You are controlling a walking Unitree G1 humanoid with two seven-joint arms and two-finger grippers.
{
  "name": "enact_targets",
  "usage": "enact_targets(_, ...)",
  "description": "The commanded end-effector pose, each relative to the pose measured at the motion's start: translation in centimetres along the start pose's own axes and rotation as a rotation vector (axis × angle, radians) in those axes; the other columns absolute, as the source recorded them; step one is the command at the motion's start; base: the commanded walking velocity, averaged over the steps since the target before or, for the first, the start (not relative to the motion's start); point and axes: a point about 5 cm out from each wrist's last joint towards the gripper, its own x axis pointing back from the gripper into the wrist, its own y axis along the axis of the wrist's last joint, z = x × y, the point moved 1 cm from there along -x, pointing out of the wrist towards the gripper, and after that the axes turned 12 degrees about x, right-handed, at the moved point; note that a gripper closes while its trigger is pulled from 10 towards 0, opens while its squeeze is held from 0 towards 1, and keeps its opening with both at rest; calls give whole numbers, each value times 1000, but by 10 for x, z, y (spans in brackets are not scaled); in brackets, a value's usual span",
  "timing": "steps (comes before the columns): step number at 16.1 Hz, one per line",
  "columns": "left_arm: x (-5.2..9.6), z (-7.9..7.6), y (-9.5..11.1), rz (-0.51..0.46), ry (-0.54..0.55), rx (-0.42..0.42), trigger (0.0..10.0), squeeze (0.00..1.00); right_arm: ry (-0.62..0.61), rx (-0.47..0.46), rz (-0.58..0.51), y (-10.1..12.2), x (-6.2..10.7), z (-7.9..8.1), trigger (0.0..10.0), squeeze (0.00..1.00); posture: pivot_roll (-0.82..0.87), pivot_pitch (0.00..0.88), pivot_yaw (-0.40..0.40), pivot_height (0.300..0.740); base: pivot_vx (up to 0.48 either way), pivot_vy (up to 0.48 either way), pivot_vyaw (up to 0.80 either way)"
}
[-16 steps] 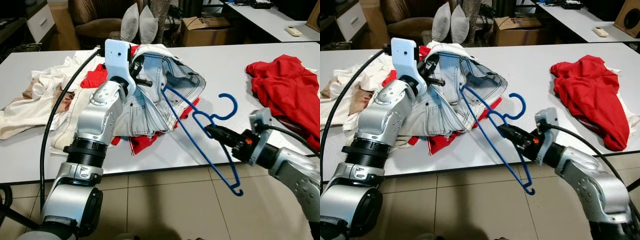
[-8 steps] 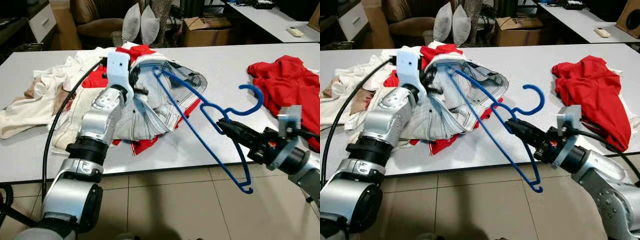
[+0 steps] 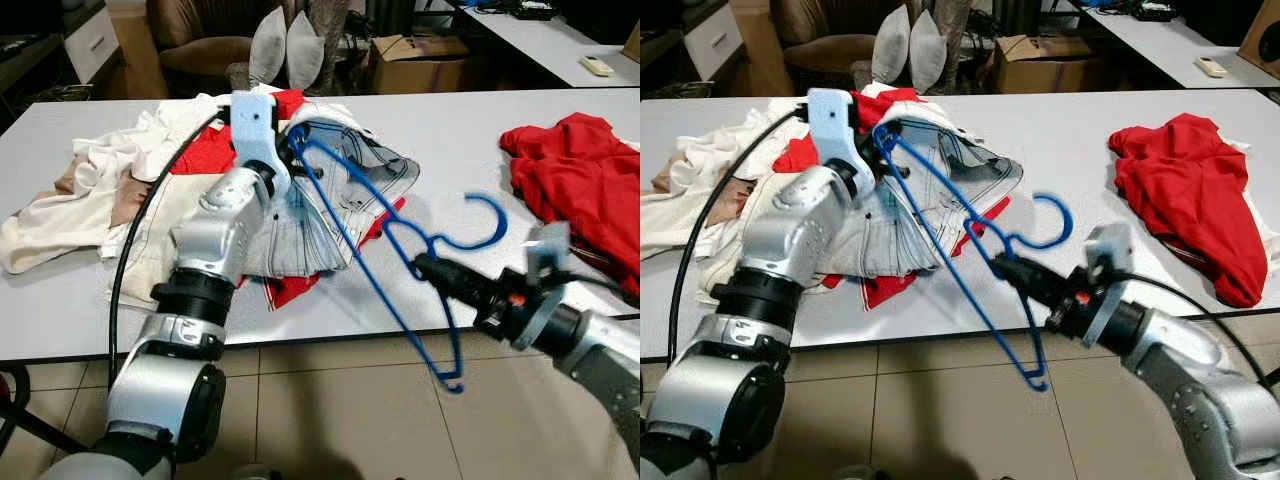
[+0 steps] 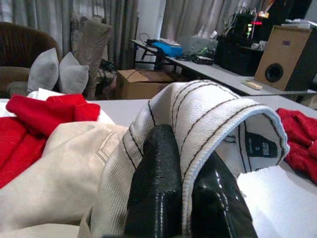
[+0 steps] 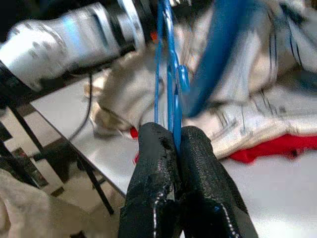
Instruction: Hang hanger
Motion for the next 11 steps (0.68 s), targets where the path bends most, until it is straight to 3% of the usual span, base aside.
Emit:
enact_targets(1,-1,-7,18,-49,-33,-6,0,0,-14,15,34,-3,1,-2,10000,0,-83,0,32,740,0,0,0)
enact_targets(7,-2,-9,28,-70,-55,0,0,0,-7,6,28,-8,-3,2,10000,0,-80,0,42,740,0,0,0)
enact_targets(9,-2,1,27,-63,-11,-62,0,0,-8,-35,-85,6,2,4,10000,0,-79,0,46,740,0,0,0)
enact_targets(10,-2,15,22,-47,41,-143,0,0,-35,-36,-134,16,12,-1,10000,0,-84,0,51,740,0,0,0)
enact_targets(11,-1,19,21,-44,54,-166,0,0,-39,-36,-135,17,14,-2,10000,0,-86,0,52,740,0,0,0)
